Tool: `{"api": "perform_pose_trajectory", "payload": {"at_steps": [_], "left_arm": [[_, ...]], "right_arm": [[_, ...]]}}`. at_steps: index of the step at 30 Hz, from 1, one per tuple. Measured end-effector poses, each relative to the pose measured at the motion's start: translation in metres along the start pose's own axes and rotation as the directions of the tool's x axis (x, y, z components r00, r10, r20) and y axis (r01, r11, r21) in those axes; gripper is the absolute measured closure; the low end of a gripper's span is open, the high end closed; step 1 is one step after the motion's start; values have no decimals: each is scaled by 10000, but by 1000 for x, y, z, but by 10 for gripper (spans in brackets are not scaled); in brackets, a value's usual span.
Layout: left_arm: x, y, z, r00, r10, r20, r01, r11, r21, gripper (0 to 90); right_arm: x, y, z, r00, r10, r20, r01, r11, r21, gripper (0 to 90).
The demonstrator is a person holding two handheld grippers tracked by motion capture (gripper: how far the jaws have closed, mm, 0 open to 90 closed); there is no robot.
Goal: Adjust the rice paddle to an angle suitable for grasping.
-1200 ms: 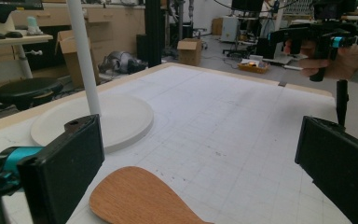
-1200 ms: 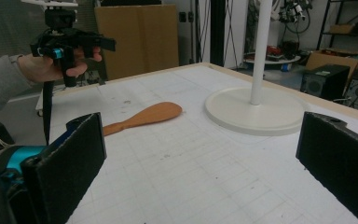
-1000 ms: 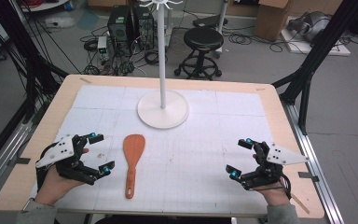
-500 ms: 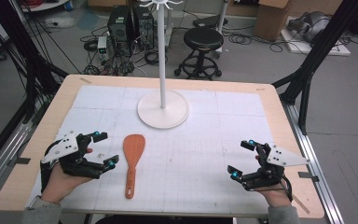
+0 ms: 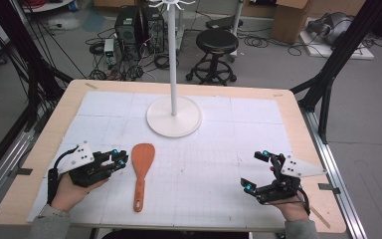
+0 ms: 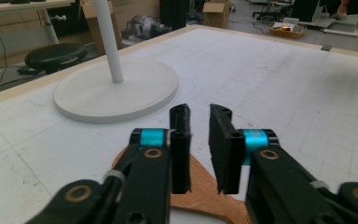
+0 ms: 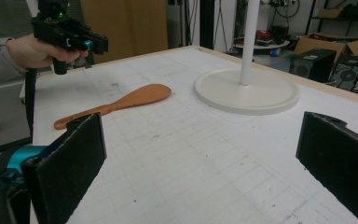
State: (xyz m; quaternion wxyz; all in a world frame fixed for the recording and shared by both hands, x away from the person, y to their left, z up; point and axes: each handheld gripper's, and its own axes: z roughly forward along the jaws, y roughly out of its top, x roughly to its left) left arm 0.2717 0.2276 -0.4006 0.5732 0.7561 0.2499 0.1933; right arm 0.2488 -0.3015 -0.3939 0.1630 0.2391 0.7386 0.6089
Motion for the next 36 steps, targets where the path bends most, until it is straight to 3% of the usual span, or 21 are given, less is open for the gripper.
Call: {"api": "perform_pose_trajectory", "payload": {"at_steps": [2,4,8,9,11,17,19,22,25,33,36], "left_arm": [[2,1,2,9988,-454,181,453,9989,76,836],[4,3,4,9983,-553,165,551,9984,137,854],[6,4,10,9979,-585,281,573,9976,397,896],[7,3,14,9972,-549,512,516,9966,646,896],[8,3,19,9971,-533,540,485,9950,876,896],[5,14,35,9917,-293,1251,199,9969,755,897],[5,14,41,9906,-289,1340,165,9956,921,897],[4,14,50,9902,-53,1393,-156,9888,1483,896],[3,19,58,9890,19,1482,-276,9848,1717,896],[9,24,80,9915,-169,1289,-143,9714,2372,896],[13,22,92,9929,-249,1160,-72,9632,2685,896]], "right_arm": [[0,-1,1,10000,59,-29,-59,9999,106,0],[1,-1,2,10000,-4,22,4,9998,202,0],[1,-1,3,10000,-45,17,44,9997,222,0],[1,-1,3,10000,-4,37,3,9997,243,0],[1,-2,3,10000,1,15,-1,9997,262,0],[1,-1,4,10000,14,-18,-13,9997,247,0],[2,0,3,10000,-1,-35,2,9998,203,0],[1,0,3,10000,13,-2,-13,9999,163,0],[1,-1,3,10000,55,1,-55,9997,234,0],[1,-2,3,10000,49,-20,-49,9996,269,0],[0,-2,3,10000,89,9,-89,9996,275,0]]}}
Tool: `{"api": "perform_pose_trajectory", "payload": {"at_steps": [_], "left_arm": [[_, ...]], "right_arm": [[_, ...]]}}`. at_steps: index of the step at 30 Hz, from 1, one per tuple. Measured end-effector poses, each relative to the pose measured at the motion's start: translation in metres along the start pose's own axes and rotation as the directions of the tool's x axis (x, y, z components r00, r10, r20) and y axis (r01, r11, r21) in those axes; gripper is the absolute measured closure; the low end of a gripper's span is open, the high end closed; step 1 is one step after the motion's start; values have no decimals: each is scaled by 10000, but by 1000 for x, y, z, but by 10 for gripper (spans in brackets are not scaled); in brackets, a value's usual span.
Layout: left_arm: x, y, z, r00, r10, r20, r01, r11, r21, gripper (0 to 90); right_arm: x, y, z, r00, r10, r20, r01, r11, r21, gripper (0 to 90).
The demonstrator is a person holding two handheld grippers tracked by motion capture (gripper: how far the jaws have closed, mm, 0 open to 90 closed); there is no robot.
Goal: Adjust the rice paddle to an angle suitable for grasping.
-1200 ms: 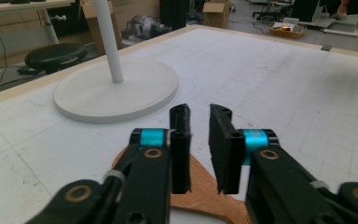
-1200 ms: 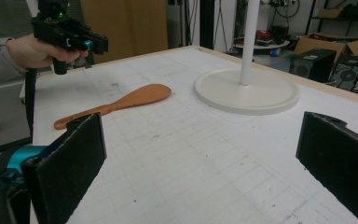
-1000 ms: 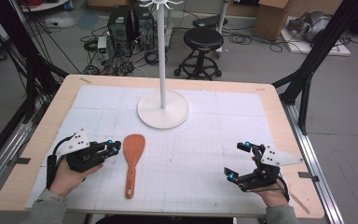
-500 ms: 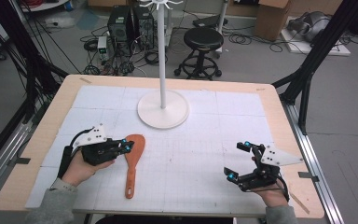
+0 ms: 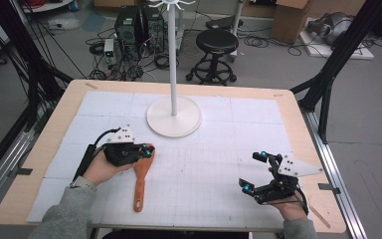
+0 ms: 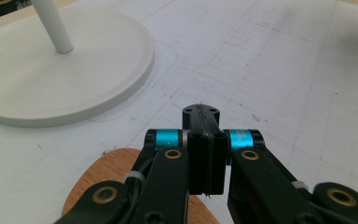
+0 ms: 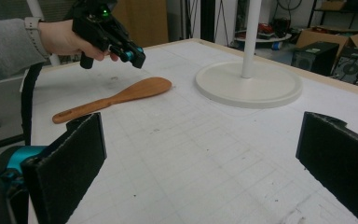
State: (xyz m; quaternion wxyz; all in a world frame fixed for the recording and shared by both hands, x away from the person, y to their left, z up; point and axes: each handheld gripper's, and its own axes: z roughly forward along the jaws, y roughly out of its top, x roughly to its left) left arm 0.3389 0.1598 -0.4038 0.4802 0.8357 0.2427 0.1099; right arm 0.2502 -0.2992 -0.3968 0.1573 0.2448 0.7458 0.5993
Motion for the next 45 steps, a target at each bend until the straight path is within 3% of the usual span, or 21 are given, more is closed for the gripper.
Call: {"api": "perform_pose_trajectory", "payload": {"at_steps": [4,8,11,14,17,22,26,31,34,37,39,45], "left_arm": [[5,-4,12,10000,-99,2,99,9994,342,896],[7,-7,22,9998,-116,140,111,9994,338,896],[9,-8,29,10000,-3,-82,7,9986,520,896],[11,-9,36,9994,-184,-291,206,9969,758,896],[13,-11,42,9987,-343,-383,379,9947,957,896],[15,-16,51,9981,-309,-535,381,9896,1389,896],[16,-16,54,9978,-245,-614,333,9887,1461,896],[14,-12,55,9970,180,-755,-45,9844,1759,897],[14,-12,54,9970,87,-770,58,9827,1853,898],[17,-14,45,9976,117,-681,34,9761,2175,898],[17,-16,40,9971,-32,-759,198,9757,2183,898],[21,-20,27,9947,71,-1023,196,9660,2578,898]], "right_arm": [[-1,-1,0,10000,33,-1,-33,10000,-3,0],[-1,-1,-1,10000,26,-24,-26,10000,-8,0],[-3,-2,0,10000,74,-30,-74,10000,-44,0],[-3,-2,2,9999,135,-46,-136,9999,-22,0],[-3,-2,3,9999,100,-126,-100,9999,14,0],[-3,-2,3,9998,151,-150,-151,9999,20,0],[-4,-2,4,9998,109,-149,-109,9999,19,0],[-3,-3,5,9998,125,-163,-123,9998,171,0],[-3,-3,4,9998,120,-150,-117,9998,175,0],[-4,-5,3,9999,108,-127,-106,9998,169,0],[-4,-6,2,9998,174,-82,-172,9996,230,0],[-3,-8,0,9999,112,-28,-111,9994,333,0]]}}
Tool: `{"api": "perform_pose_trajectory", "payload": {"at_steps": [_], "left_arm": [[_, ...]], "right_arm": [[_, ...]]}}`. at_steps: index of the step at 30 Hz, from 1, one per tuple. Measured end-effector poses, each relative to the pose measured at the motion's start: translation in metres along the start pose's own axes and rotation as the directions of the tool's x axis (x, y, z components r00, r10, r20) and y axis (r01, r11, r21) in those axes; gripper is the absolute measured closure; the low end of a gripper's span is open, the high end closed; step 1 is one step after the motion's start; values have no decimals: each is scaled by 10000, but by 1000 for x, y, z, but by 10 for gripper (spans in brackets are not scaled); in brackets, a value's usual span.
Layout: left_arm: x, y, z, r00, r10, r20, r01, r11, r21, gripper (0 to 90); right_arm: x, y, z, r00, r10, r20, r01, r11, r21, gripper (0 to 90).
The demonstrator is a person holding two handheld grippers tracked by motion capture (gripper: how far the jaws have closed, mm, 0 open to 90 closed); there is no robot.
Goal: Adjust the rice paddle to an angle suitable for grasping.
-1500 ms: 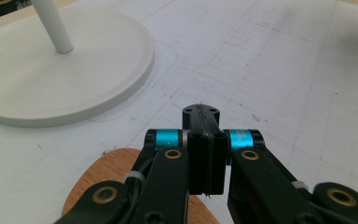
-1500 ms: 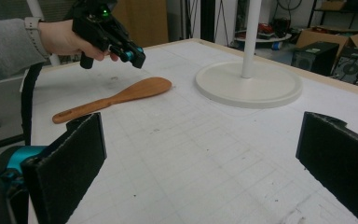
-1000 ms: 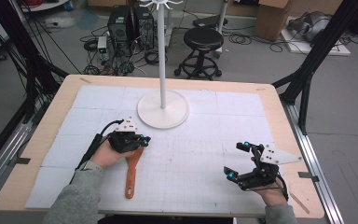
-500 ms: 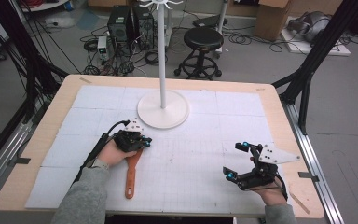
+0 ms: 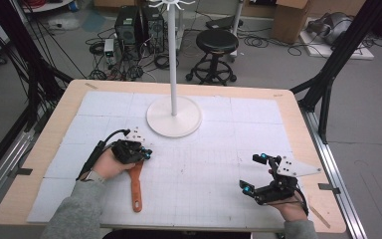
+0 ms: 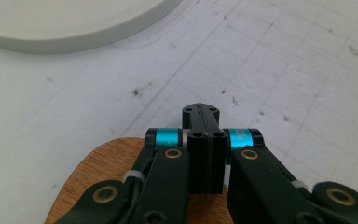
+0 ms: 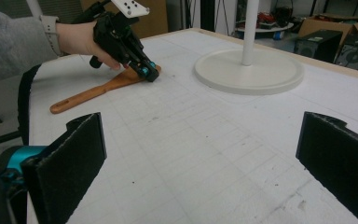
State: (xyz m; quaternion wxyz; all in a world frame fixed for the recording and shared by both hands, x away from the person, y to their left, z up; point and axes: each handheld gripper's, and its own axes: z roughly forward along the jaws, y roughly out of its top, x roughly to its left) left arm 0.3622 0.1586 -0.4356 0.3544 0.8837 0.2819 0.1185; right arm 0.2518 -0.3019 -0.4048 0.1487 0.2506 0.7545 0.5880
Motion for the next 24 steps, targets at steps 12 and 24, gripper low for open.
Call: {"api": "perform_pose_trajectory", "payload": {"at_steps": [12,24], "left_arm": [[20,-26,-22,9972,-611,-430,600,9978,-264,899],[25,-56,-48,9894,-1110,-940,1074,9933,-423,898]], "right_arm": [[1,-3,1,10000,88,-21,-88,9997,218,0],[0,-2,10,9998,-27,-209,38,9986,525,0]]}}
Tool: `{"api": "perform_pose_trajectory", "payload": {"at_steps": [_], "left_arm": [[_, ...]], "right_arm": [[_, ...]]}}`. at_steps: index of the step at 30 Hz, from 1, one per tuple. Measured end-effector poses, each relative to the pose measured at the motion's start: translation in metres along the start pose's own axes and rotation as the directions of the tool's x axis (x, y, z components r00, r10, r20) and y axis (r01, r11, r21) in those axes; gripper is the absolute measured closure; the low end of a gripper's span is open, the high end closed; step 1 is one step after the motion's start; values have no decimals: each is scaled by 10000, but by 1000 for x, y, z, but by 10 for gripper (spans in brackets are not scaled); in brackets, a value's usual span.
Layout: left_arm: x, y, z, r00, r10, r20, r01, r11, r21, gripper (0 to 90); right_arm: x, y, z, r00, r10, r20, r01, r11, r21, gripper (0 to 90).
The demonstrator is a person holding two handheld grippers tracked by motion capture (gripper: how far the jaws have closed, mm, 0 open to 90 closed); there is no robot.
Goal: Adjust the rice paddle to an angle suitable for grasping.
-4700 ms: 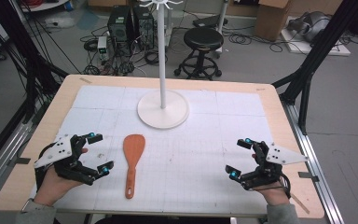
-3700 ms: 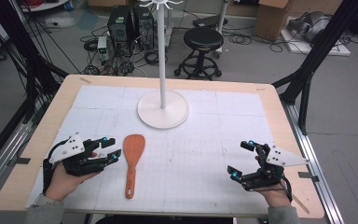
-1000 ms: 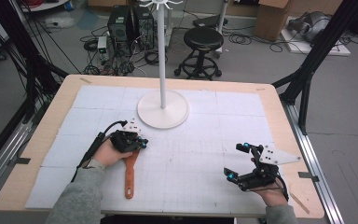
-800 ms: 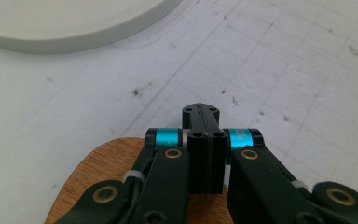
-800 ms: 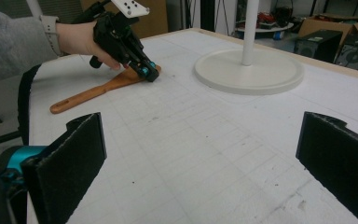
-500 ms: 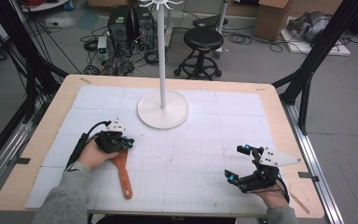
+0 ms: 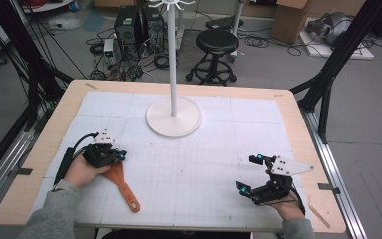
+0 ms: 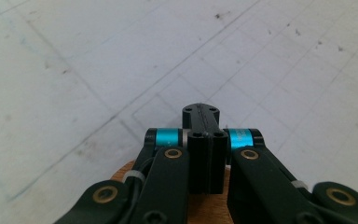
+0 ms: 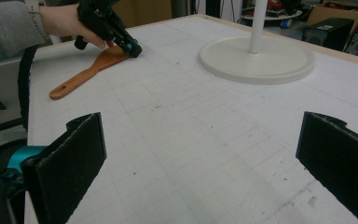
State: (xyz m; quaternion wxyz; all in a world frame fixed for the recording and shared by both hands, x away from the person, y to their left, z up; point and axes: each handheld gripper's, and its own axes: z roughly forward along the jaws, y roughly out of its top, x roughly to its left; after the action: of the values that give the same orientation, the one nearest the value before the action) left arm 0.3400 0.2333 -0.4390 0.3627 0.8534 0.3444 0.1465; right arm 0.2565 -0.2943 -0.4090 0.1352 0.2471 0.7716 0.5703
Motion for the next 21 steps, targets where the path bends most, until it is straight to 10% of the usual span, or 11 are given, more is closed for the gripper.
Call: {"api": "perform_pose_trajectory", "payload": {"at_steps": [21], "left_arm": [[-3,-57,-49,9992,-398,55,401,9967,-703,898]], "right_arm": [[-2,3,11,9996,-205,-184,210,9994,274,0]]}}
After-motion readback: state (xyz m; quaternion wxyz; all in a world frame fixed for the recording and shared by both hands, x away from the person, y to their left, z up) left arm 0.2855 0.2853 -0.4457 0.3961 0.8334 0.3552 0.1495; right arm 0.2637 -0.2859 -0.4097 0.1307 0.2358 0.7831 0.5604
